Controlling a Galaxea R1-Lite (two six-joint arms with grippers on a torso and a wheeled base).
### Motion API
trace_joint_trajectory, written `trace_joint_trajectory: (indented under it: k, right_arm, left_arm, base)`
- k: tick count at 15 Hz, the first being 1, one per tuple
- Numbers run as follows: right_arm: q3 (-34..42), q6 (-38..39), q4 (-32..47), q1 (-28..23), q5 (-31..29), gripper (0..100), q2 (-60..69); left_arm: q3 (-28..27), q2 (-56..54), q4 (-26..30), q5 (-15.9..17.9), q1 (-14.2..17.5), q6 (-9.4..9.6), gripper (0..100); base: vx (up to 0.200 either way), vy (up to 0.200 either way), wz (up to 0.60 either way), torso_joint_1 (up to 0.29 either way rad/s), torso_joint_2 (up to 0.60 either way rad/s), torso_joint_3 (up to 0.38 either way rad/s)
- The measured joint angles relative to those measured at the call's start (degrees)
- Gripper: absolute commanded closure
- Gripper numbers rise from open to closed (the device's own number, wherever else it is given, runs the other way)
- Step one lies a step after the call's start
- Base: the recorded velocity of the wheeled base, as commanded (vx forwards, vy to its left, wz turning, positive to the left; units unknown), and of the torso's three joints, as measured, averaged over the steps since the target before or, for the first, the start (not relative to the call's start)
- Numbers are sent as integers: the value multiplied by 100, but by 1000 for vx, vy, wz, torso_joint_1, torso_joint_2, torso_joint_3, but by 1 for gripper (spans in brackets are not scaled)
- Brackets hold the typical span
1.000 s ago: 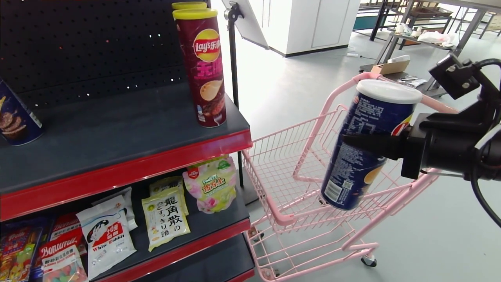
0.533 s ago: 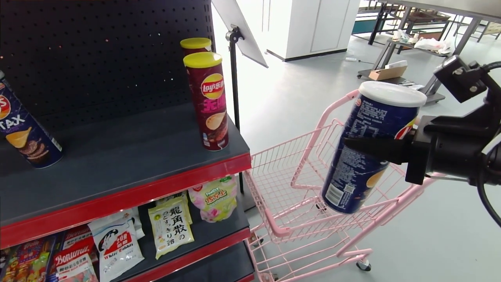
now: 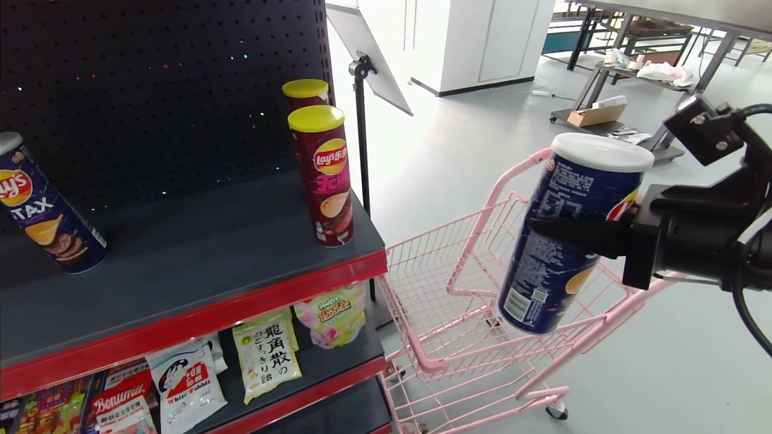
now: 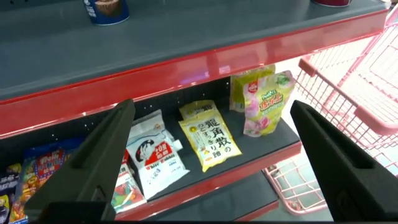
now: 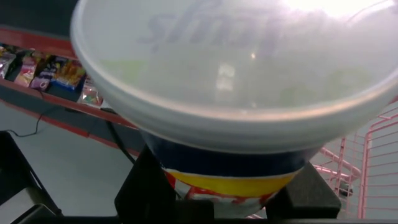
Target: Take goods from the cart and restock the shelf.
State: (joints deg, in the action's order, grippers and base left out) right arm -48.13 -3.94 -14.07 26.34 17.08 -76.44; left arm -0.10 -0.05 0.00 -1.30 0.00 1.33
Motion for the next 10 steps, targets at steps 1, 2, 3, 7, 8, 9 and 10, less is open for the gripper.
trace_joint_trajectory:
  k: [1, 2, 3, 7, 8, 9, 10]
  right_arm:
    - [17, 0, 0, 0, -39, 100, 0]
    - [41, 0, 6, -2, -55, 100, 2]
    - [74, 0, -18, -2, -50, 100, 17]
    - [233, 2, -18, -6, -46, 100, 111]
    - [293, 2, -21, -13, -50, 100, 155]
    - [345, 2, -27, -20, -52, 100, 194]
    - [434, 0, -35, -27, -55, 100, 251]
  left_arm:
    - [0, 0, 0, 0, 0, 0, 0]
    - [0, 0, 5, 2, 0, 0, 0]
    - [0, 0, -5, 2, 5, 0, 0]
    - [0, 0, 0, 0, 0, -18, 0]
    - [0, 0, 0, 0, 0, -44, 0]
    - [0, 0, 0, -4, 0, -67, 0]
    - [0, 0, 0, -9, 0, -68, 0]
  base:
    - [0, 0, 600, 7, 2, -7]
    - [0, 0, 600, 2, -12, 7]
    - [0, 0, 600, 2, -12, -2]
    - [0, 0, 600, 8, 4, -5]
    - [0, 0, 600, -2, 7, 2]
    - [0, 0, 0, 0, 0, 0]
    - [0, 0, 0, 0, 0, 0]
